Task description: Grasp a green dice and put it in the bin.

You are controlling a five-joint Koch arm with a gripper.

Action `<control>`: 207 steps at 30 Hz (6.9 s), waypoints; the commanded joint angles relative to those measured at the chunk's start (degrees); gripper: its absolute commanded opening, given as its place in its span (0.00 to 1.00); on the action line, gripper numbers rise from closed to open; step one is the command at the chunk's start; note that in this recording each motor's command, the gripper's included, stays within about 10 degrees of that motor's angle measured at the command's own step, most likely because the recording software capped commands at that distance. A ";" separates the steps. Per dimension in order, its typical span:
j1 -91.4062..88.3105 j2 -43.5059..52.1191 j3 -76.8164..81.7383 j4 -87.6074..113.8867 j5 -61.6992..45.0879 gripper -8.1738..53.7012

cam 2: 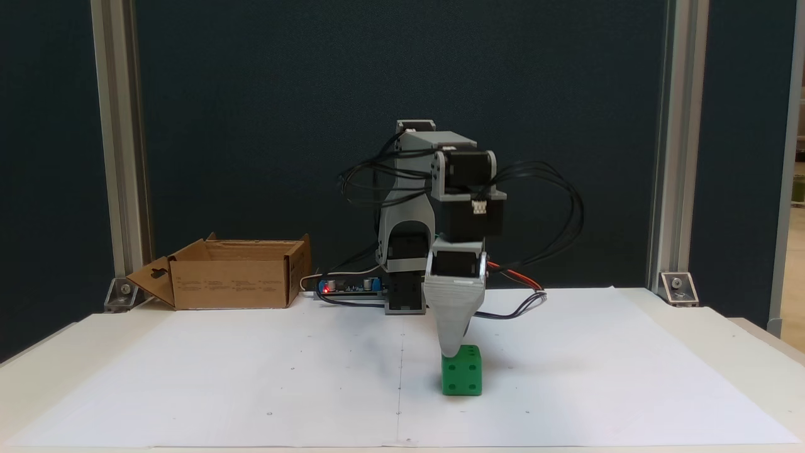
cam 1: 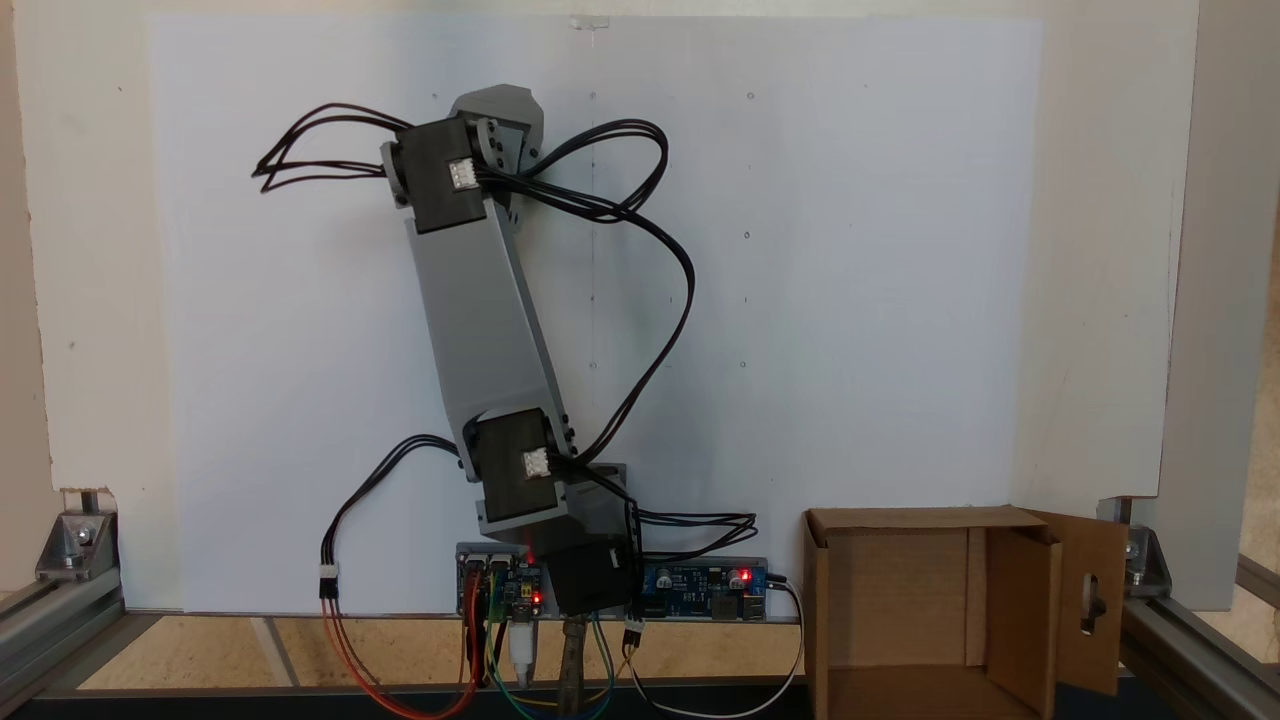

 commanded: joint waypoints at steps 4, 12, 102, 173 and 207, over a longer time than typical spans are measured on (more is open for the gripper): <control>-0.26 0.35 2.55 -4.92 3.16 0.85; -0.26 0.26 4.13 -6.24 3.16 0.85; 0.44 15.82 -8.26 10.46 1.58 0.32; 112.68 25.40 21.01 -27.95 -40.01 0.84; 19.07 68.29 58.36 -66.34 -19.95 0.85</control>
